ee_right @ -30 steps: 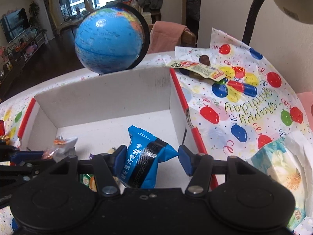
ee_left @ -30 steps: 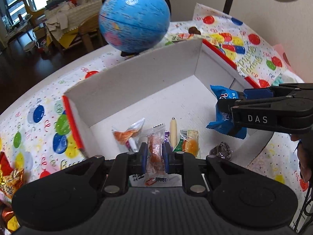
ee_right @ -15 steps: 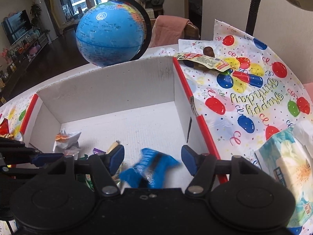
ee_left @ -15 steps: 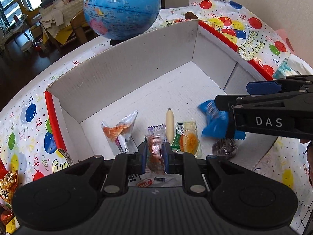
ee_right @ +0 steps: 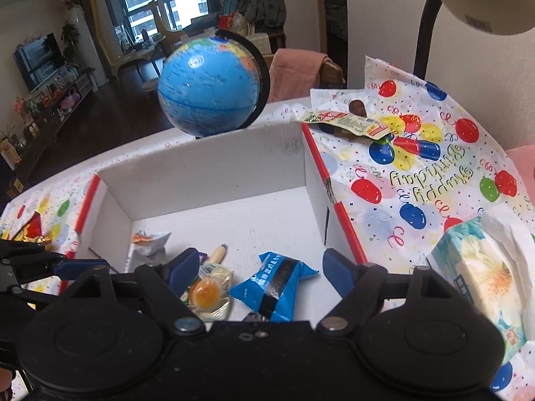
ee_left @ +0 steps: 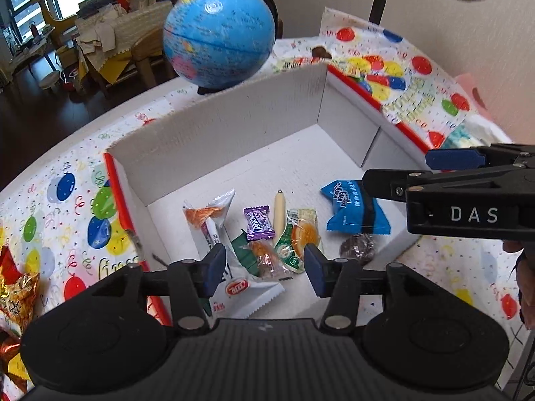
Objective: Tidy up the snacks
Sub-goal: 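Withdraw both tools from the red box toward the remaining snacks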
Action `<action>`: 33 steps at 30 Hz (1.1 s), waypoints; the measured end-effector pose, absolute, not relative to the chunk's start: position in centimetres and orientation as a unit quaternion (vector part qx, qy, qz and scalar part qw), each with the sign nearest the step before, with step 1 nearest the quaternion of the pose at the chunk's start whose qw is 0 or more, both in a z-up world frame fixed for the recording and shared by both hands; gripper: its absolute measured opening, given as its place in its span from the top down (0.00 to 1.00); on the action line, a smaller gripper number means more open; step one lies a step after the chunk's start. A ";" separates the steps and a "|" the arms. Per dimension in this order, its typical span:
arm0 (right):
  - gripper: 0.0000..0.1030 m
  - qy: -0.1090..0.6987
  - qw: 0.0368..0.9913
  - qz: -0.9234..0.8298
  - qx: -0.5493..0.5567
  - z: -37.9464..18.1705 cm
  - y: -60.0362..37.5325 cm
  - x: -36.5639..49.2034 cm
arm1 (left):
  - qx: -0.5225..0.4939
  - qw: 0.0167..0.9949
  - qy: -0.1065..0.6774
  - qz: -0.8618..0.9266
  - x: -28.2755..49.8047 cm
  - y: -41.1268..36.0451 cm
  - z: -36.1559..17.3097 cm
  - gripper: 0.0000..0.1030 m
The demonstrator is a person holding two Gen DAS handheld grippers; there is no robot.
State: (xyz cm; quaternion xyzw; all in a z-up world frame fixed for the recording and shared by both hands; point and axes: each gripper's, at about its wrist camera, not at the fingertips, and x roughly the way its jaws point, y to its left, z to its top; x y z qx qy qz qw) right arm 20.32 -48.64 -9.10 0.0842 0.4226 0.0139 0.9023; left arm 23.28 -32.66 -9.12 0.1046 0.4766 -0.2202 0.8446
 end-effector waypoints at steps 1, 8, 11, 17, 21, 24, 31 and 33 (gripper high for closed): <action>0.19 0.420 0.903 0.014 0.085 -8.8 -48.5 20.0 | 0.102 0.846 0.474 -0.222 23.0 -32.4 -8.8 0.49; 0.16 0.398 0.914 0.012 0.075 -6.1 -46.5 17.5 | 0.079 0.860 0.453 -0.223 21.0 -29.2 -6.4 0.40; 0.10 0.391 0.917 0.012 0.075 -5.2 -45.4 16.6 | 0.070 0.868 0.443 -0.214 20.2 -27.3 -5.5 0.34; 0.07 0.375 0.924 0.021 0.066 -3.7 -42.5 15.1 | 0.057 0.880 0.427 -0.197 18.7 -23.5 -4.1 0.33; 0.04 0.368 0.927 0.032 0.067 -2.8 -40.6 14.1 | 0.048 0.887 0.417 -0.191 17.6 -21.2 -3.2 0.32; 0.00 0.358 0.930 0.041 0.069 -2.4 -39.2 13.4 | 0.042 0.894 0.407 -0.181 16.7 -19.3 -2.6 0.23; 0.00 0.341 0.935 0.073 0.065 -1.6 -35.2 11.9 | 0.020 0.903 0.398 -0.162 15.1 -14.6 -1.9 0.23; 0.00 0.332 0.937 0.083 0.065 -1.3 -34.0 11.6 | 0.008 0.905 0.396 -0.157 14.7 -13.0 -1.9 0.23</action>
